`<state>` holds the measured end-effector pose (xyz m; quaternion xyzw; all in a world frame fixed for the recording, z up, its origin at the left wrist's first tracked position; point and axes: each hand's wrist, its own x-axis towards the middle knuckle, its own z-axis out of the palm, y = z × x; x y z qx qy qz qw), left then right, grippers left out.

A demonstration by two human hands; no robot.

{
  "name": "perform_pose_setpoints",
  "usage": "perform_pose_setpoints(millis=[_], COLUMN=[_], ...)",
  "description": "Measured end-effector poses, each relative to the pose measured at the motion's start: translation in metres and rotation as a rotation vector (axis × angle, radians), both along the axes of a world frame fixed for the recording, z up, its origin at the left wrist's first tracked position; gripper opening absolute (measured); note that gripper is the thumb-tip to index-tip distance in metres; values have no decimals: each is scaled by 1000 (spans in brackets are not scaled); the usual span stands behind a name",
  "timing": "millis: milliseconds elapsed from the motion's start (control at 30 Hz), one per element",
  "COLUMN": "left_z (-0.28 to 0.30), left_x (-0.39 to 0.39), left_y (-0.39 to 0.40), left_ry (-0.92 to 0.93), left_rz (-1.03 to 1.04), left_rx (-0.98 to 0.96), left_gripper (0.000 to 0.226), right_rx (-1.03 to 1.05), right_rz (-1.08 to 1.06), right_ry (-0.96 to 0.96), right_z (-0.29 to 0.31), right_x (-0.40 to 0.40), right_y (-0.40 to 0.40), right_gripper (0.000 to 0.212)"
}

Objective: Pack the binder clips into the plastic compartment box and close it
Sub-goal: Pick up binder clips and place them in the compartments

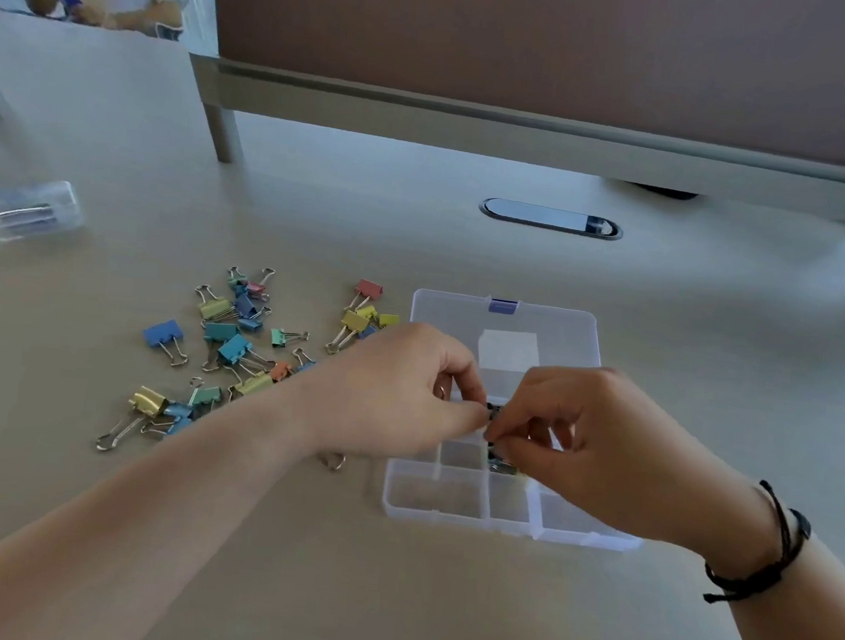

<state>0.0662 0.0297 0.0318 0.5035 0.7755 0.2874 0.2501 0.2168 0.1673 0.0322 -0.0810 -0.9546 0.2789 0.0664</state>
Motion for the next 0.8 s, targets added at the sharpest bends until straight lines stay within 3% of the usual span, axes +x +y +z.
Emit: perform_pose_setpoints(millis=[167,367,500,633,800], left_z=[16,18,12,-6,-16], left_x=[-51,-126,-154,-165,-166], left_y=[-39,-91,-119,-136,-137], left_ry=[-147,-18,12,-50,32], left_rz=[207,428,364,245,178], left_rx=[133,117,-12,-73,-56], left_gripper=[12,7,5,17,24], right_rx=[-18,72,156,209,236], right_rz=[16,79,104,125,170], right_ry=[67,-23,-116,-210,-205], right_z=[11,8,-1,-9,-14], right_x=[-48,-138,-185,-205,-207], right_y=[-26,-63,-77,-83,-78], right_gripper=[13,29,39,30,22])
